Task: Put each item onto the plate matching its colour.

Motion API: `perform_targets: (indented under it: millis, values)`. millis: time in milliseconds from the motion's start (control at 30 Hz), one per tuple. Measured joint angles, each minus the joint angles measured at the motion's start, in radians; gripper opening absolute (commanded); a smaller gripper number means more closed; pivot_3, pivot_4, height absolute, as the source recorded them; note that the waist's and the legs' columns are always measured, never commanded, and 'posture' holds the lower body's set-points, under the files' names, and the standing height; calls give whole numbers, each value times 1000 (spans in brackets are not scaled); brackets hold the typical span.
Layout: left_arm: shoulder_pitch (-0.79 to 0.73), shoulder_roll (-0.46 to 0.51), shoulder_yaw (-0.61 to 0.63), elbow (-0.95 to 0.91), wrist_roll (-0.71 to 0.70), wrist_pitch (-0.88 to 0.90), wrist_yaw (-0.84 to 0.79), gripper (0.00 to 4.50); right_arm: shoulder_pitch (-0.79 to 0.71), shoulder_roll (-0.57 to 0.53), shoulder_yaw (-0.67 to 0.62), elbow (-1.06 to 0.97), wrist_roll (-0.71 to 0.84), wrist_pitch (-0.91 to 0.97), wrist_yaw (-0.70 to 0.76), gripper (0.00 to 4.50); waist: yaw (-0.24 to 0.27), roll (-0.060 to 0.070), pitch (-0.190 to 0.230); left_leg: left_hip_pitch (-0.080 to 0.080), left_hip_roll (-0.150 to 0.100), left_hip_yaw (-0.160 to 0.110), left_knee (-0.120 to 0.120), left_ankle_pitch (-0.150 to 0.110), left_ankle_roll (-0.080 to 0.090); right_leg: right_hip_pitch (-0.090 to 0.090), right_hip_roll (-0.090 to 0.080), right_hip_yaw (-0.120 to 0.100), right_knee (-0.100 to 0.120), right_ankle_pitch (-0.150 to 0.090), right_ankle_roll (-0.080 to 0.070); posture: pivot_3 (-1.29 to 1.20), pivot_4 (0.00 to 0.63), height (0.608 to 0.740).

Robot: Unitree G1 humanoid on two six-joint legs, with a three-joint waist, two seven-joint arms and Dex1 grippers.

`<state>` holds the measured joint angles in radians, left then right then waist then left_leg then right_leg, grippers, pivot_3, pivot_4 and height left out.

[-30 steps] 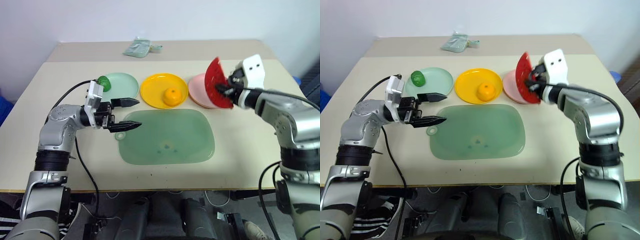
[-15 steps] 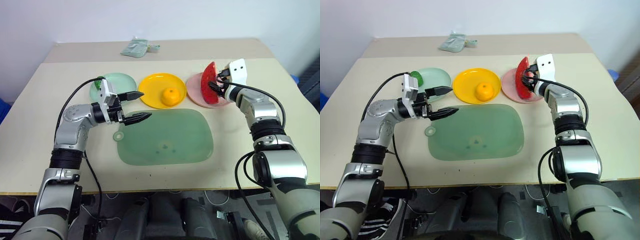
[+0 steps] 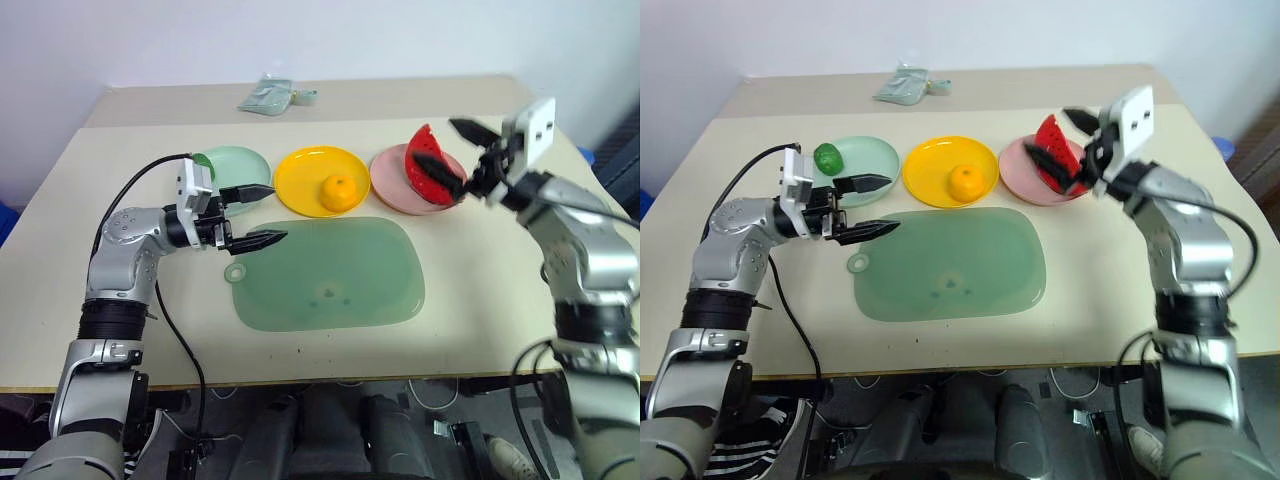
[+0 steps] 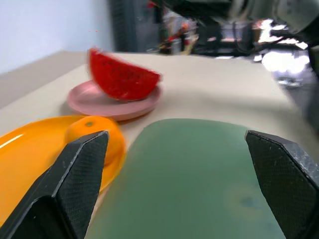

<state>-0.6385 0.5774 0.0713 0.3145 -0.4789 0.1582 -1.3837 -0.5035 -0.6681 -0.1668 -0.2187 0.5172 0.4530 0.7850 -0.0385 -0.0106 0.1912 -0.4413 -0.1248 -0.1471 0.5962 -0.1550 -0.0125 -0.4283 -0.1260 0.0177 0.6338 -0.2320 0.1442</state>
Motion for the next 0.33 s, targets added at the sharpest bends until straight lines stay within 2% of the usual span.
perform_targets:
  millis: [100, 200, 333]
  values:
    - [6, 19, 0, 2, -14, 12, -56, 4500, 179, -107, -20, -224, 70, 67, 72, 4457, 6, -1, -1, 1, 1, 1, 0, 0, 1, 1, 0, 0, -1, 0, 0, 0, 150, 740]
    - [7, 20, -6, 0, -14, 20, -81, 4500, 314, -140, -55, -340, 113, 92, 95, 4457, 11, -1, -1, 1, 2, 3, 0, -1, 1, 1, 0, 1, -2, 0, 0, 0, 150, 740]
    - [8, 19, -11, -2, -14, 33, -90, 4500, 386, -143, -104, -410, 137, 97, 95, 4457, 23, -1, -1, 1, 2, 4, 1, -1, 1, 1, 0, 2, -2, 0, 0, 0, 150, 740]
